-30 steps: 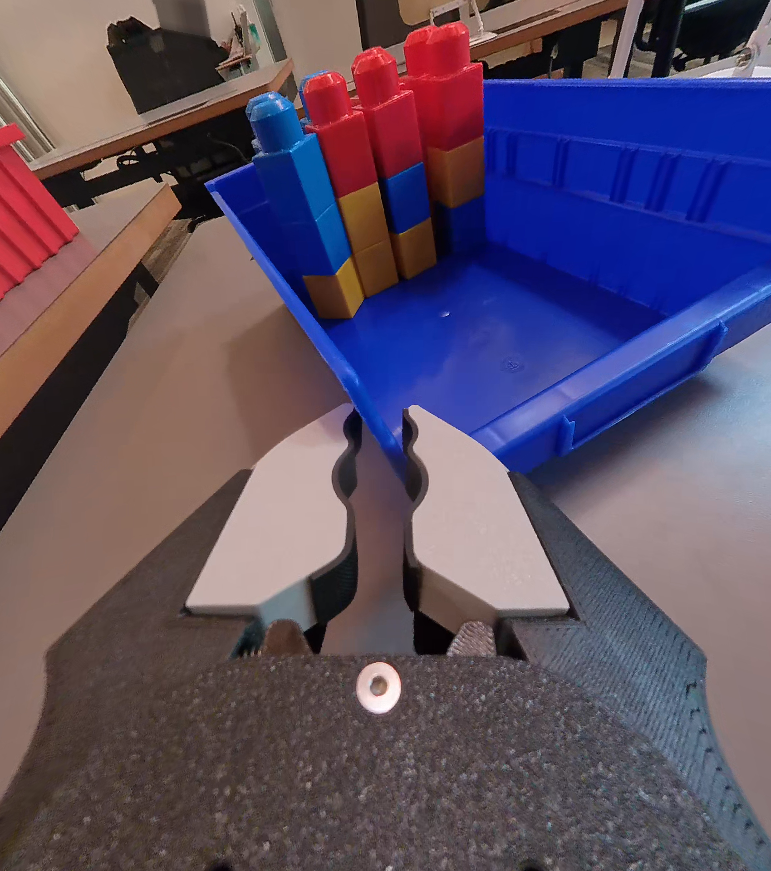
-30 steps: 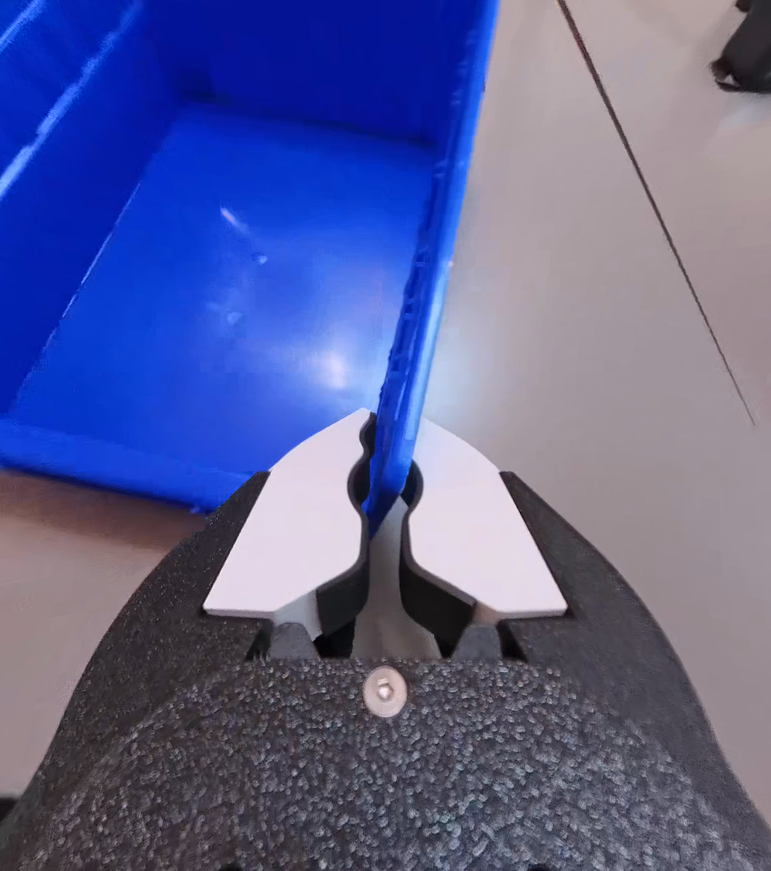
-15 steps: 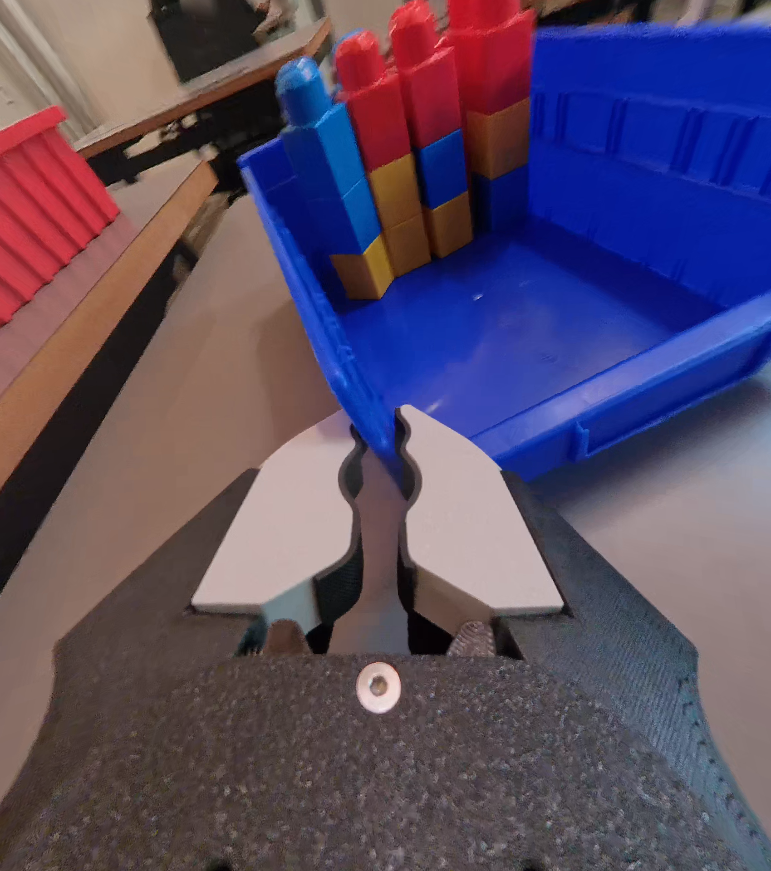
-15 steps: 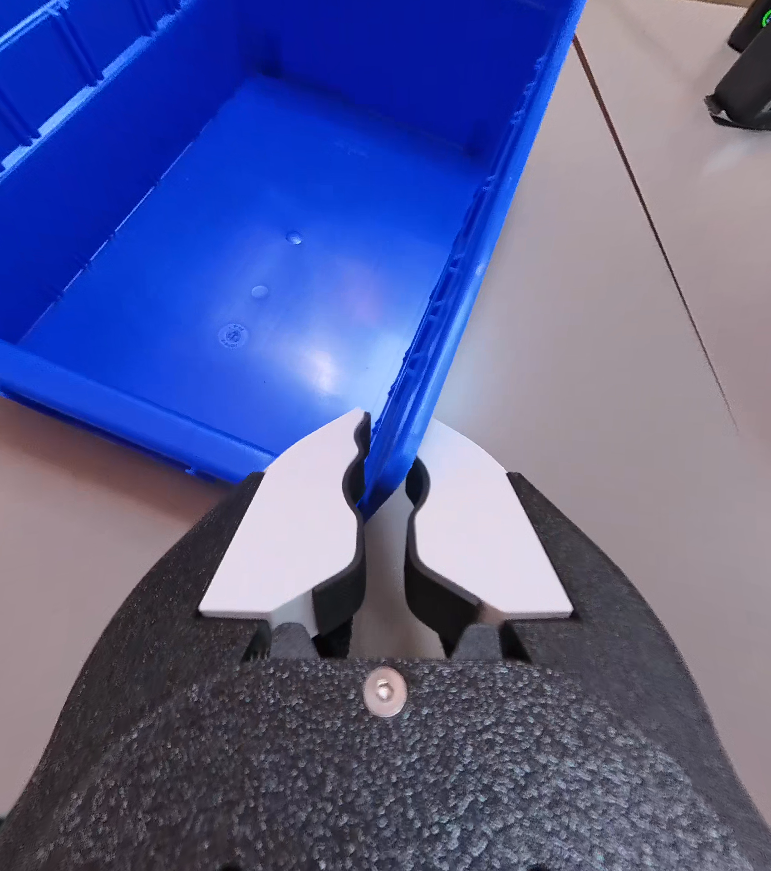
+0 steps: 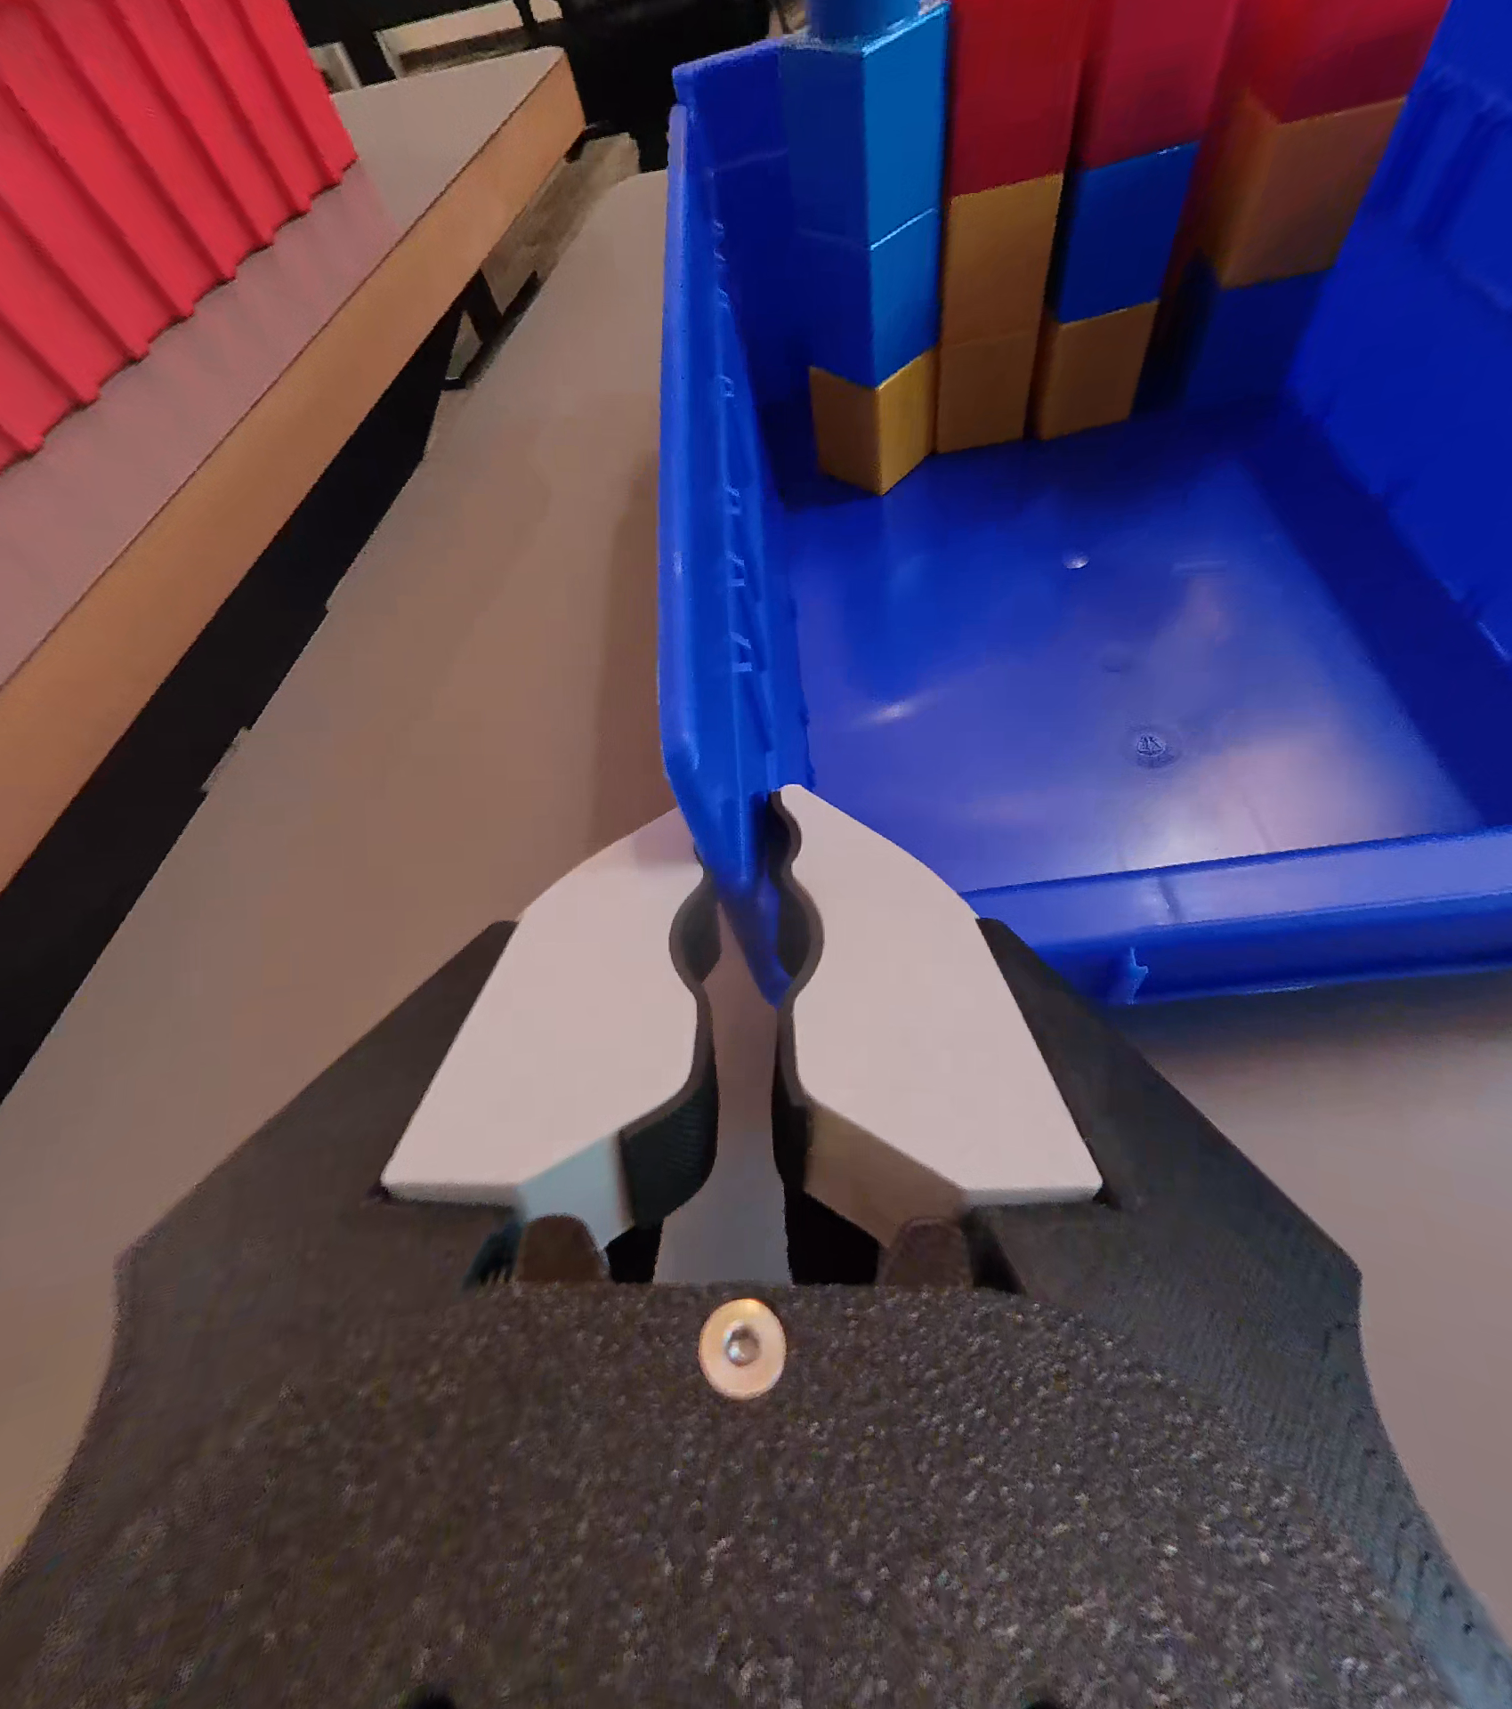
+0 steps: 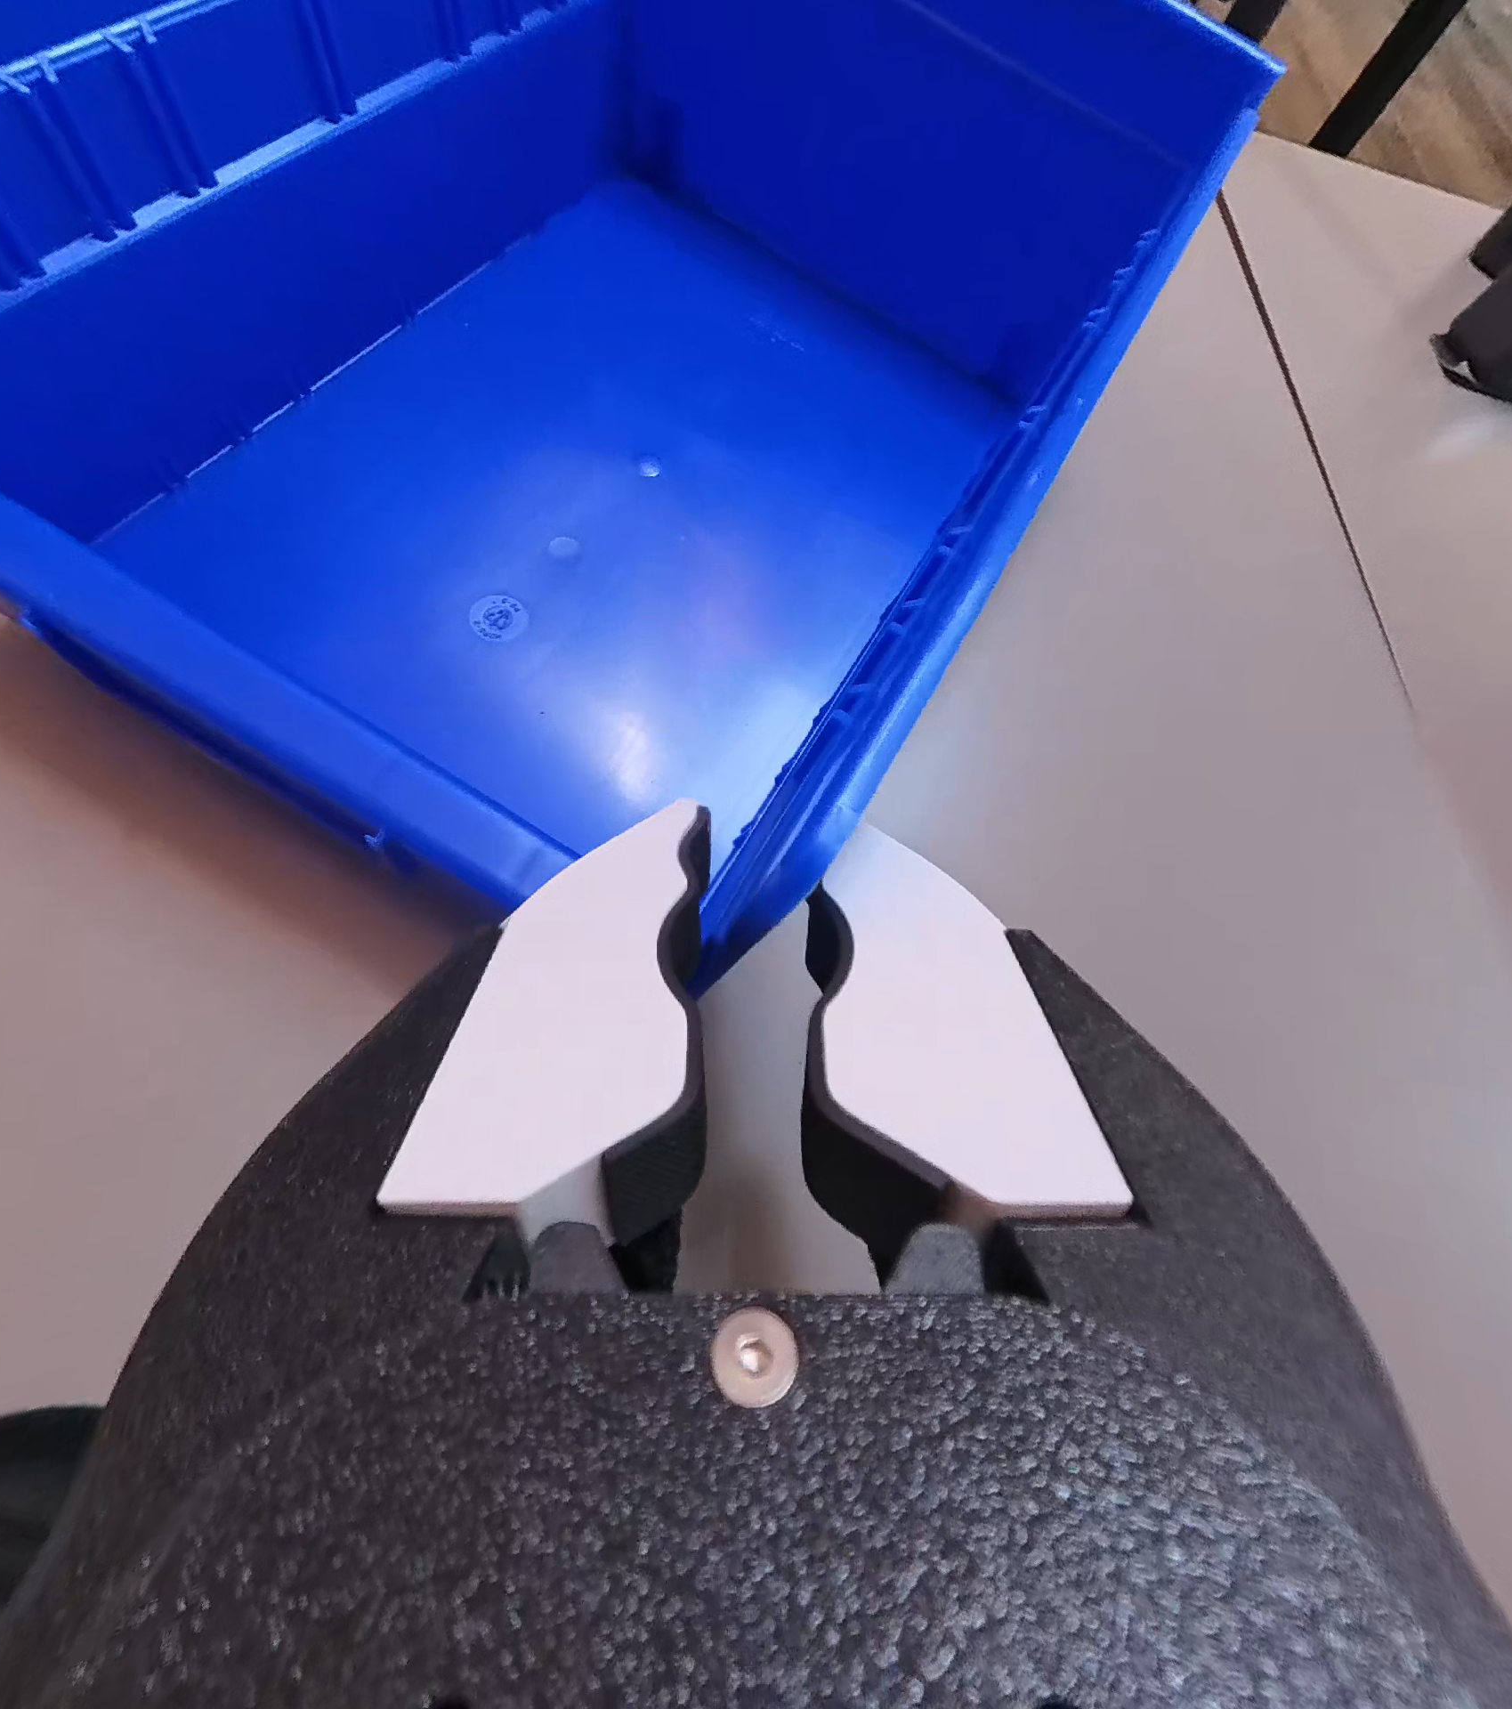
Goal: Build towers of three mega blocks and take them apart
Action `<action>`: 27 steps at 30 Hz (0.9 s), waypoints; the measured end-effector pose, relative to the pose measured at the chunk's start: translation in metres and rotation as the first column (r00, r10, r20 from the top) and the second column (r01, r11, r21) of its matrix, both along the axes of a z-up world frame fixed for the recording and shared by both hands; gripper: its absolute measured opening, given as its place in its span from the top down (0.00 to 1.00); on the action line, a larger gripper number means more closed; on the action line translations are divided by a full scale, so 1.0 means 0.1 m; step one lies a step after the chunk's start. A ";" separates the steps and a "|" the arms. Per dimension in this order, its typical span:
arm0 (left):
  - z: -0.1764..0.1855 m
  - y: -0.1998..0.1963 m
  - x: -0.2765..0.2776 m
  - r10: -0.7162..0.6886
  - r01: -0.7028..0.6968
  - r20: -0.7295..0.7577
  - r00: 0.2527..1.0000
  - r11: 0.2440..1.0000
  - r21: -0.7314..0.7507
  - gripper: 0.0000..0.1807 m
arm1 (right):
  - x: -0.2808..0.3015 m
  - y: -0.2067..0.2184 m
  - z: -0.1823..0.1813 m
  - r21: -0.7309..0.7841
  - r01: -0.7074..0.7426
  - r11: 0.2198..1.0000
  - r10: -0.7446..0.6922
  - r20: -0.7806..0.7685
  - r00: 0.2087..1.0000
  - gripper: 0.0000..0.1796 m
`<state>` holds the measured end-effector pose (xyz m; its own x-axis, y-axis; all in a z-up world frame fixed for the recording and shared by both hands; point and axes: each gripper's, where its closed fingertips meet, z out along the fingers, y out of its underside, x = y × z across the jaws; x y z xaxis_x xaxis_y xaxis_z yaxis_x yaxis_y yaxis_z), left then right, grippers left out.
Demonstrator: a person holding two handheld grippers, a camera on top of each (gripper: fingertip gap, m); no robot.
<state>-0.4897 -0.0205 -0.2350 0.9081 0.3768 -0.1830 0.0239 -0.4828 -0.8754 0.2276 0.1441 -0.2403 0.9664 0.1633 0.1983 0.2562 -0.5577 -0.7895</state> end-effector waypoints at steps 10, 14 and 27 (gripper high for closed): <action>0.11 -0.17 0.33 -0.062 0.065 -0.030 0.998 0.991 0.117 0.83 | 0.01 -0.11 0.12 0.063 -0.043 0.997 0.045 -0.032 0.998 0.82; 0.61 -0.33 0.27 -0.076 0.081 -0.030 0.997 0.962 0.262 0.82 | -0.13 -0.31 0.90 0.274 -0.099 0.957 0.120 -0.062 0.991 0.75; 0.99 1.12 -0.12 -0.410 0.409 0.023 0.912 0.903 -0.134 0.71 | -2.37 -0.29 1.49 0.548 -0.560 0.621 0.776 -0.331 0.537 0.78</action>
